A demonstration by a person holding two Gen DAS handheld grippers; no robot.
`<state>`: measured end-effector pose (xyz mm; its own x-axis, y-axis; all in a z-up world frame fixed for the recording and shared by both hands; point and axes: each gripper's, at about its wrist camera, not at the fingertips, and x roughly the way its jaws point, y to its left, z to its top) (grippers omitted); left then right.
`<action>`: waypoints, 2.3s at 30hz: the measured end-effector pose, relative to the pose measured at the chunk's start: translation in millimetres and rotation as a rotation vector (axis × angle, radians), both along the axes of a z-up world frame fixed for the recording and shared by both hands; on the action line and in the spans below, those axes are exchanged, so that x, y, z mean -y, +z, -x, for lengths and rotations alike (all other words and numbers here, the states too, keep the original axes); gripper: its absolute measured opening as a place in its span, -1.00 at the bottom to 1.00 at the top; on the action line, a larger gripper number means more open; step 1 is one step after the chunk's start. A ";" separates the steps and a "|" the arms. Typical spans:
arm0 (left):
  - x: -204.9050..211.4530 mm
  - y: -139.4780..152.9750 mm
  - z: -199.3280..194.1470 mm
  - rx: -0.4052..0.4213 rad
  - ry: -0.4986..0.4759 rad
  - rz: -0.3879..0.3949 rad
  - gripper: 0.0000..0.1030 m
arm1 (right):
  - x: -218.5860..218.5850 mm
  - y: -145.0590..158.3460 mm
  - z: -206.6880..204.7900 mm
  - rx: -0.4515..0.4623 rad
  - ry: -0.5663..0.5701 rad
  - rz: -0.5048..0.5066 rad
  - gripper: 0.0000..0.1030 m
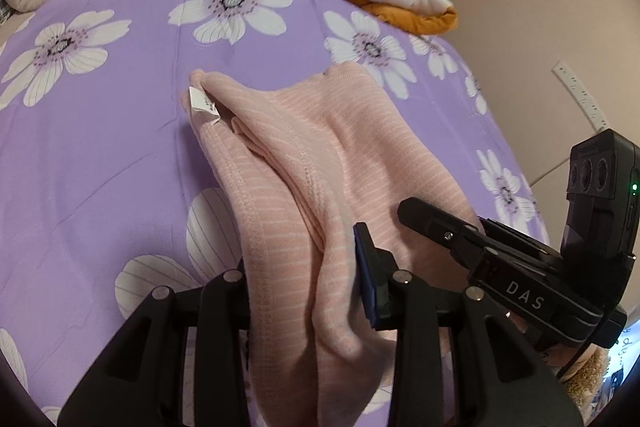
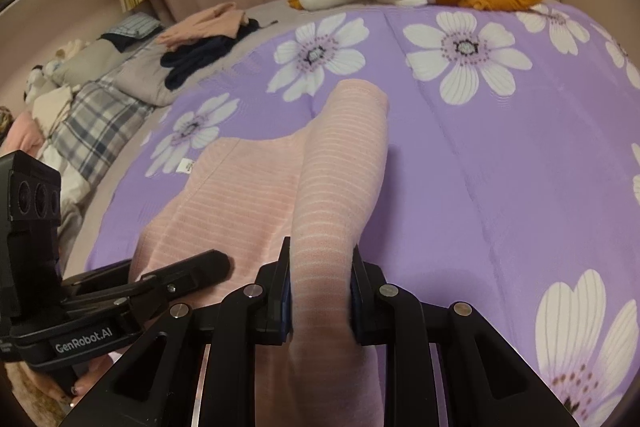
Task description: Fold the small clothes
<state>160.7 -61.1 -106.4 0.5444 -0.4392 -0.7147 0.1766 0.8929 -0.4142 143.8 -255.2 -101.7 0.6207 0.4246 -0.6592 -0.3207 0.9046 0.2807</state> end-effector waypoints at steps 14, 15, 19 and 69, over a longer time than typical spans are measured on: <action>-0.6 -46.5 -12.5 -0.153 0.037 -0.031 -0.18 | 8.9 -45.0 -15.1 -0.148 -0.048 0.007 -0.52; -0.5 -46.2 -12.1 -0.156 0.039 -0.031 -0.16 | 8.8 -45.2 -14.8 -0.148 -0.052 0.004 -0.51; -0.5 -42.0 -9.7 -0.172 0.053 -0.043 -0.06 | 7.5 -44.9 -13.8 -0.155 -0.064 0.026 -0.41; 0.4 65.2 120.4 0.092 0.134 -0.235 0.99 | 4.4 46.7 98.7 0.088 -0.134 0.108 0.57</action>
